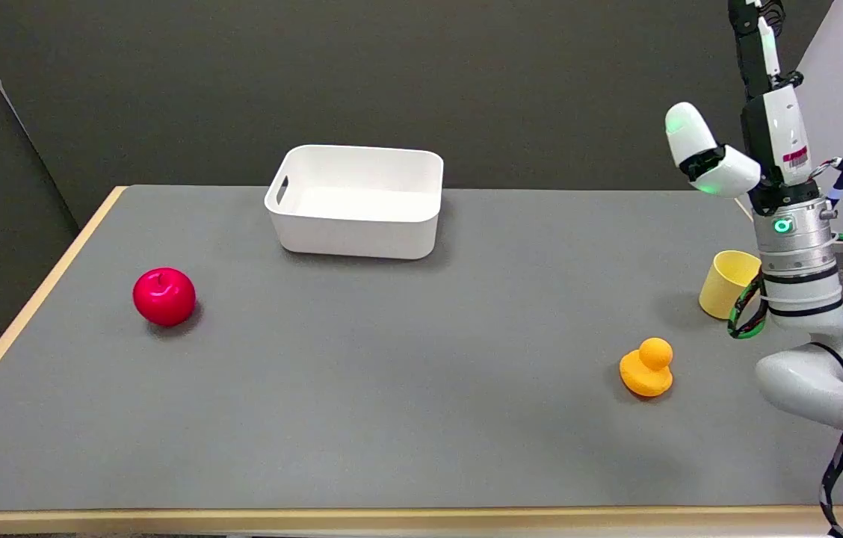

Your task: Pick up the yellow cup.

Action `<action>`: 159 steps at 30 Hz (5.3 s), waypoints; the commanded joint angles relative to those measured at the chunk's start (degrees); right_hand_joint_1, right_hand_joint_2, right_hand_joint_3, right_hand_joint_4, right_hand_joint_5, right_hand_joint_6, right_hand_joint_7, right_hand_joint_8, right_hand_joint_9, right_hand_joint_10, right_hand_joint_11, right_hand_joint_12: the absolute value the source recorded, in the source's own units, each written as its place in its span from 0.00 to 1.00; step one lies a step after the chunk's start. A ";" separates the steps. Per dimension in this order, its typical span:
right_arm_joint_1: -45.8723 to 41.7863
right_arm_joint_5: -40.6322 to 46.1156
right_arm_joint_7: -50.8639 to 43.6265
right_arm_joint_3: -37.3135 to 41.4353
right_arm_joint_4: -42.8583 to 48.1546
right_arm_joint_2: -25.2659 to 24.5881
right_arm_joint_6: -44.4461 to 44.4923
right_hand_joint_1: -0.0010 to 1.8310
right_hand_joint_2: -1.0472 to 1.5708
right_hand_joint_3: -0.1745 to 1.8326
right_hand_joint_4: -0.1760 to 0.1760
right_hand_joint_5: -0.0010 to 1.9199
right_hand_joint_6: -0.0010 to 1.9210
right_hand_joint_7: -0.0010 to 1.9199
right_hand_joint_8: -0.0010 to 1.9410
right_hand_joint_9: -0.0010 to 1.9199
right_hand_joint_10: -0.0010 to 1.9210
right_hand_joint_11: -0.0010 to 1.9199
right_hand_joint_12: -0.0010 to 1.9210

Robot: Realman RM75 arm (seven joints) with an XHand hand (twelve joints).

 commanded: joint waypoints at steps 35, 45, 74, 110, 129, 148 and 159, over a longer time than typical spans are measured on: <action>-37.00 1.97 -0.54 42.71 -2.70 -9.72 -30.63 0.32 0.71 0.51 0.55 0.13 0.28 0.11 0.14 0.00 0.23 0.00 0.03; -36.35 2.21 -0.54 39.81 -8.24 -11.40 -13.66 0.34 0.71 0.53 0.41 0.20 0.42 0.22 0.24 0.37 0.72 0.01 0.61; -40.85 -1.11 -10.28 38.89 3.60 -12.28 -16.65 0.46 0.71 0.55 0.50 0.23 0.48 0.31 0.40 0.53 0.98 0.28 0.91; -34.58 -4.45 -23.47 26.57 0.58 -10.82 -13.78 0.45 0.67 0.55 0.58 0.22 0.45 0.21 0.25 0.23 0.59 0.14 0.77; -24.47 -5.25 -22.99 21.89 -10.75 -8.32 -21.70 0.48 0.68 0.55 0.35 0.23 0.52 0.23 0.27 0.13 0.43 0.02 0.62; -24.07 -4.95 -23.39 23.70 -10.19 -8.05 -19.72 0.46 0.68 0.57 0.40 0.22 0.49 0.18 0.25 0.11 0.41 0.02 0.60; -23.93 -2.34 -22.99 23.09 -13.26 -8.58 -20.31 0.44 0.68 0.59 0.40 0.19 0.44 0.09 0.19 0.05 0.35 0.00 0.57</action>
